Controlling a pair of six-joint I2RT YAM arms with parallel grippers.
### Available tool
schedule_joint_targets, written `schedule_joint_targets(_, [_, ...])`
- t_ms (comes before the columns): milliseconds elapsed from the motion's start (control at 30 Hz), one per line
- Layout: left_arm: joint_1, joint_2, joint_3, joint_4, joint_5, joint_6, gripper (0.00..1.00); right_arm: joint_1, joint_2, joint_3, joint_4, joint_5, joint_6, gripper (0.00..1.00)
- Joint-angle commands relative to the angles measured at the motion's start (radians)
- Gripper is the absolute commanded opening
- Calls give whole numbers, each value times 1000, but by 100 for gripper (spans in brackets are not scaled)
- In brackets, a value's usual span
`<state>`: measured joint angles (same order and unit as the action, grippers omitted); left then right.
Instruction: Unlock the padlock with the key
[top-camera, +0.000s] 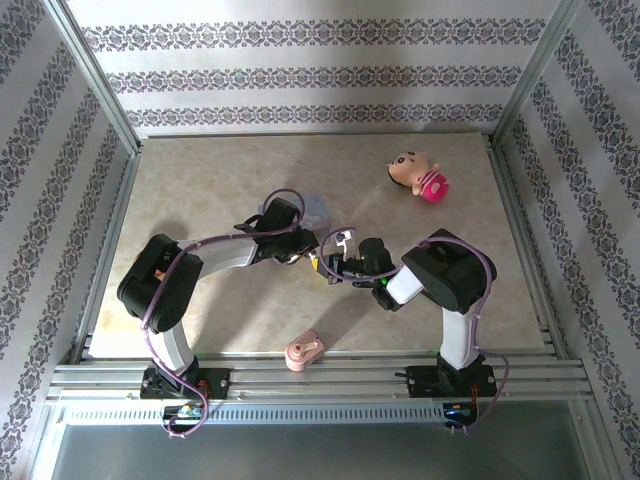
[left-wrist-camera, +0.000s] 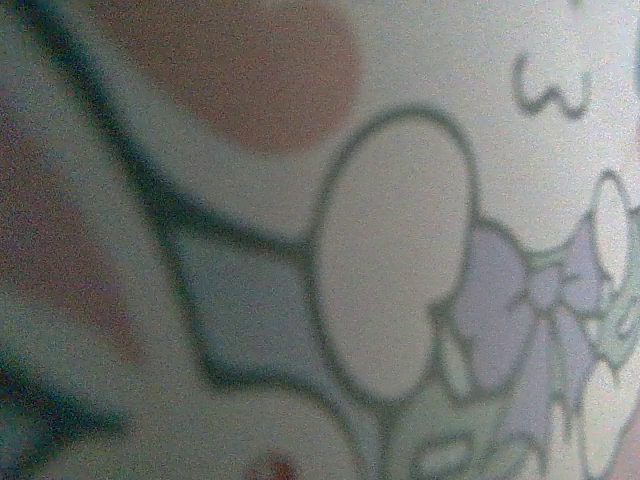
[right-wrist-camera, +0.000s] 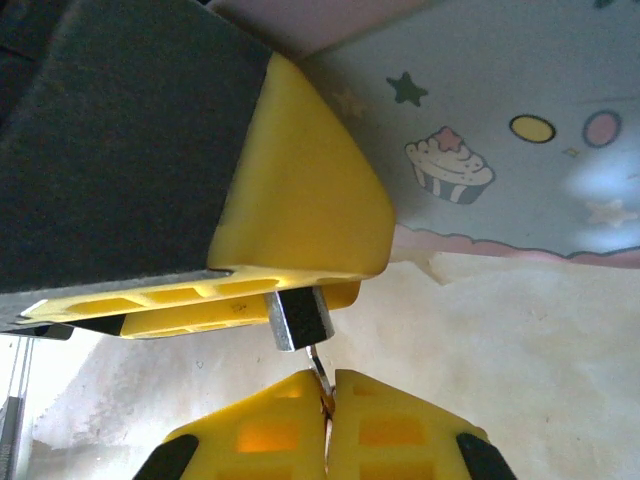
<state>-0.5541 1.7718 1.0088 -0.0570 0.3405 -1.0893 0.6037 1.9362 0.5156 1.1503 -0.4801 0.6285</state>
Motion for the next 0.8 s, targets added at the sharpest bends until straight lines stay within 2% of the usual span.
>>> schedule_joint_targets(0, [-20,-18,-20,-27,91,-3,19,-5,-15,40,129,-3,-13,0])
schedule_joint_targets(767, [-21,-18,-32,-13,98,-9,18,-7,-18,51,194,63,18,0])
